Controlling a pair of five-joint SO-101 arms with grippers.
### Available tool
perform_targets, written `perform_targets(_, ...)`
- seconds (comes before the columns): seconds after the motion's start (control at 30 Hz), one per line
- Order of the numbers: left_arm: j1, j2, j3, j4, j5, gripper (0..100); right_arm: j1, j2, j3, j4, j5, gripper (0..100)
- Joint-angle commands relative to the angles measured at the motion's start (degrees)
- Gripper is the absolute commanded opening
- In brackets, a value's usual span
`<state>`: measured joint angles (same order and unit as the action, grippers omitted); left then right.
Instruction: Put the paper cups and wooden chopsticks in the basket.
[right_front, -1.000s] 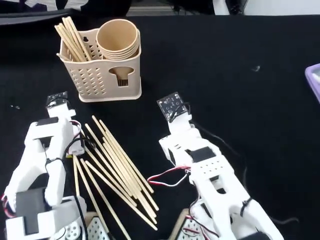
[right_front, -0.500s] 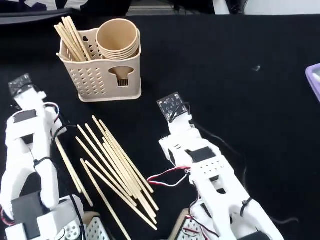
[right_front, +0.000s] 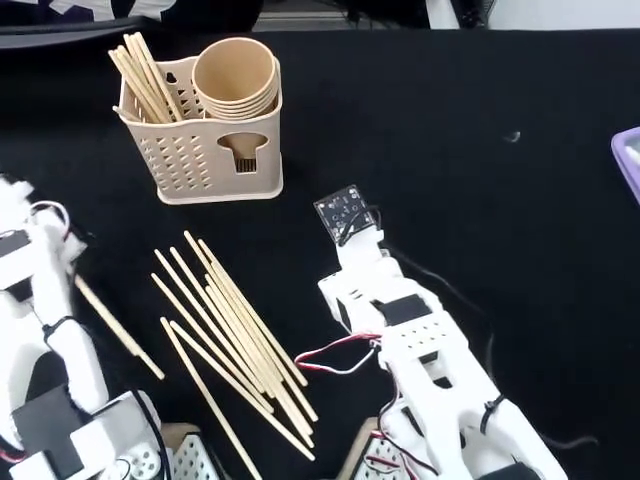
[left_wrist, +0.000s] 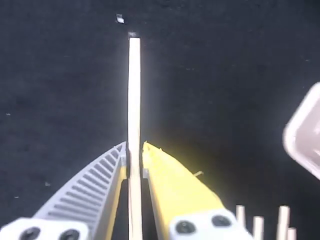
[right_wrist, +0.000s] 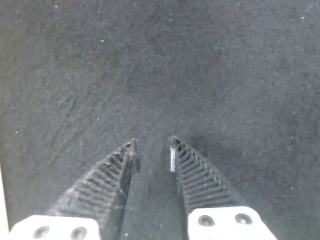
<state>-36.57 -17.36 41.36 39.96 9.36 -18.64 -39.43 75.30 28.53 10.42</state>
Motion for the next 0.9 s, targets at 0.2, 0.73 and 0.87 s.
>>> perform_targets(0.2, -8.7, 9.0, -2.4, -0.9, -11.8, 7, 0.6, -1.5, -0.1, -1.2, -0.4, 10.7)
perform_targets(0.73, -12.4, 16.0, -6.6, 11.0, -11.9, 26, 0.6, -1.5, 0.0, -1.2, -0.4, 10.7)
perform_targets(0.87, -9.9, 15.9, -7.1, 14.5, -12.0, 22, 0.6, -1.5, 0.0, -1.2, -0.4, 10.7)
